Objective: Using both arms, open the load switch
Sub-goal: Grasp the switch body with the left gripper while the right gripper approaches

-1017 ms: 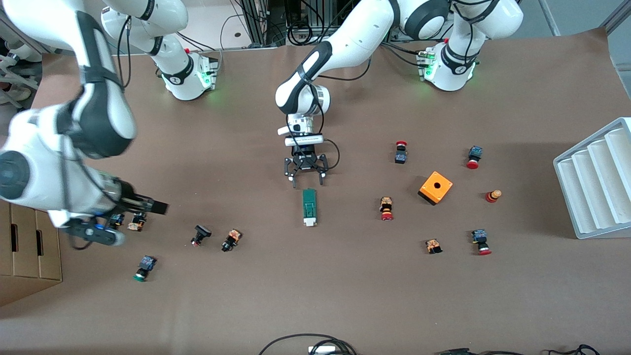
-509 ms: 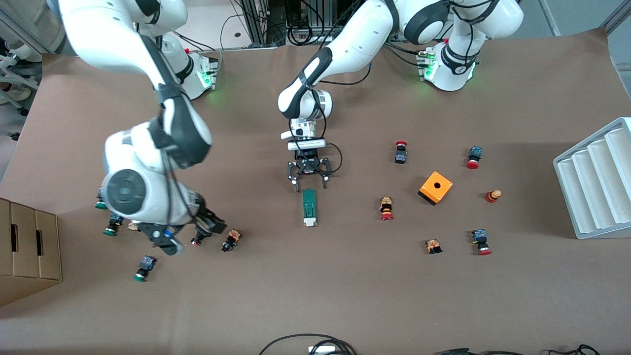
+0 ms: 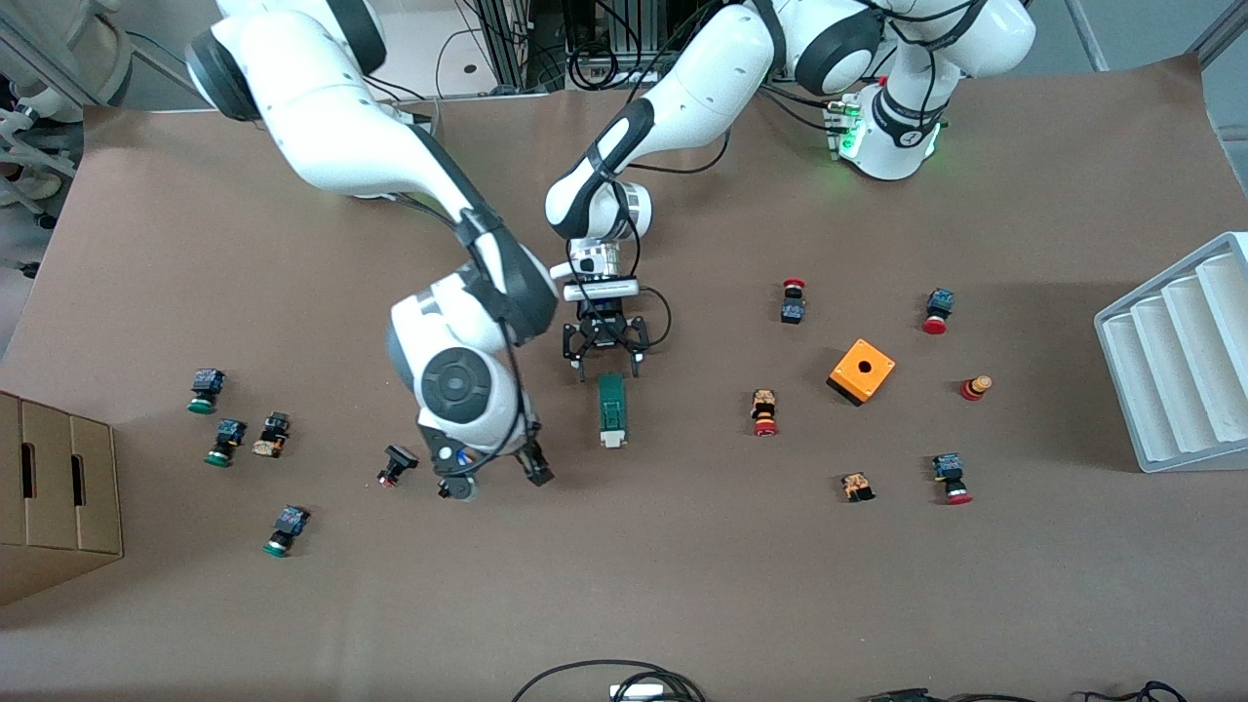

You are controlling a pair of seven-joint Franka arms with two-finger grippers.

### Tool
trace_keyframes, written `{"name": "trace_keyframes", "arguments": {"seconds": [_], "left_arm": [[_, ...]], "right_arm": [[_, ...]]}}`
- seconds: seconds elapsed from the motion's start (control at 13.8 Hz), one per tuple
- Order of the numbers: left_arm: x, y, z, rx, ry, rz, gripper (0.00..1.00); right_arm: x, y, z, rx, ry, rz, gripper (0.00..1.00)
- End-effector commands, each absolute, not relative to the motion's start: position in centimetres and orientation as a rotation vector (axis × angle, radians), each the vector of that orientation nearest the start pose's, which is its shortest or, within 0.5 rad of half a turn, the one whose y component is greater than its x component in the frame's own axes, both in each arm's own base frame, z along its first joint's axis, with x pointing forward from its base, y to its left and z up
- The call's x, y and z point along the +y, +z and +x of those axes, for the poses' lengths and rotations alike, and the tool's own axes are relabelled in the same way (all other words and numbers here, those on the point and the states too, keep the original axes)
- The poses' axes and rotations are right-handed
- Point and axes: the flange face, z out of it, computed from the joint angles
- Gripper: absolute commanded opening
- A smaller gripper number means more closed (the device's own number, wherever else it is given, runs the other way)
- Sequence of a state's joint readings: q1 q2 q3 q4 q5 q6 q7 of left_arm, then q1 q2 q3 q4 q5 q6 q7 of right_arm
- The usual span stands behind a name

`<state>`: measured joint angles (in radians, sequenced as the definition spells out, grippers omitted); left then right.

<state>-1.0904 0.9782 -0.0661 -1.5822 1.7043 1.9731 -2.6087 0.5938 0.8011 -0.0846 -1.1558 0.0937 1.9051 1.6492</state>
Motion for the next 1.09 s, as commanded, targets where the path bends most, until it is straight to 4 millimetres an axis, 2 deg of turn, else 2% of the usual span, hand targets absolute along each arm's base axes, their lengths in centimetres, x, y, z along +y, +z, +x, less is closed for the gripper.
{"name": "trace_keyframes", "arguments": {"seconds": [0.0, 0.22, 0.44, 0.58, 0.87, 1.02], "left_arm": [[-58.1, 5.6, 33.6, -0.211, -1.863, -2.513, 1.00], [-58.0, 5.1, 33.7, -0.180, -1.872, -2.509, 1.00], [-58.0, 5.2, 33.9, -0.180, -1.877, -2.506, 1.00], [-58.0, 5.2, 33.9, -0.164, -1.886, -2.504, 1.00], [-57.7, 4.7, 33.8, -0.159, -1.878, -2.502, 0.99], [-57.7, 4.7, 33.8, -0.159, -1.878, -2.502, 0.94]], "right_arm": [[42.1, 29.4, 65.5, 1.891, 0.011, -2.489, 0.99], [43.3, 27.3, 65.3, 2.014, 0.022, -2.393, 0.97], [43.9, 26.2, 65.1, 2.141, 0.117, -2.266, 0.93], [44.4, 26.2, 65.4, 2.182, 0.171, -2.186, 0.88], [44.8, 25.7, 66.3, 2.245, 0.216, -2.023, 0.86], [44.9, 24.7, 66.3, 2.266, 0.245, -1.989, 0.83]]}}
